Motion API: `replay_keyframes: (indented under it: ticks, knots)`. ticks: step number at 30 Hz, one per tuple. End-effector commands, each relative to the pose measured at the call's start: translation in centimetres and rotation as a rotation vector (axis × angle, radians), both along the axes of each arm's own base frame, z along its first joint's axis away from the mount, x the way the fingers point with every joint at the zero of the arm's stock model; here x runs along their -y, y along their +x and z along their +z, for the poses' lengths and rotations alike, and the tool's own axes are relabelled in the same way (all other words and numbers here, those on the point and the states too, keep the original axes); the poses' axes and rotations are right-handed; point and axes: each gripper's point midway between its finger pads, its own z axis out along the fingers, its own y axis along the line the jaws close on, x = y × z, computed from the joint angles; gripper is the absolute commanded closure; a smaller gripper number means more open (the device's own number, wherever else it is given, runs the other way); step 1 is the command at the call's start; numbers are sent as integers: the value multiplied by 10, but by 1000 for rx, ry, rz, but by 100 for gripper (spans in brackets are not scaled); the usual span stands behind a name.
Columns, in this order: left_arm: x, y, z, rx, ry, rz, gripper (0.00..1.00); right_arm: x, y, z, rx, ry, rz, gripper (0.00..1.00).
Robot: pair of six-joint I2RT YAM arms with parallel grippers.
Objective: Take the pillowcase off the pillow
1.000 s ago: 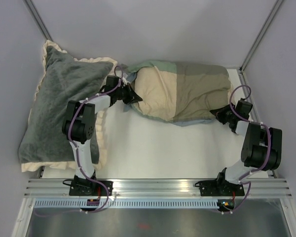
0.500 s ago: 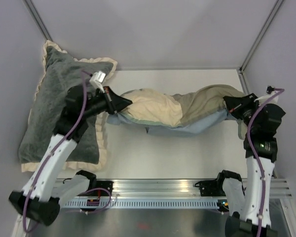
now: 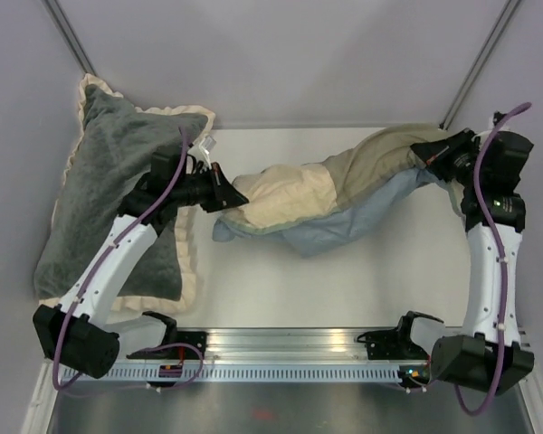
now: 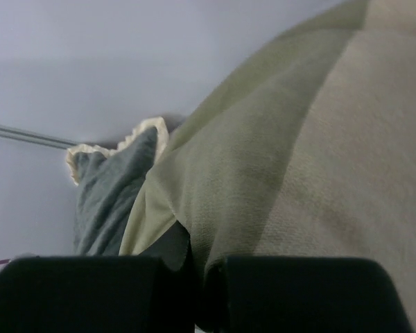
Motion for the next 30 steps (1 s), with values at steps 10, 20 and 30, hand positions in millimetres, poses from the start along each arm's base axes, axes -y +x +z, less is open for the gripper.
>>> replay_keyframes:
  ticks: [10,20,30]
  knots:
    - [-28,-150,135,339,-254,-127,98,-79,-127,102,247,183,269,100]
    - [43,3,45,-257,-317,-101,98,-8,61,-75,-305,419,-11,100]
    - [36,180,-65,-503,-260,146,98,53,170,-189,-486,85,-134,100]
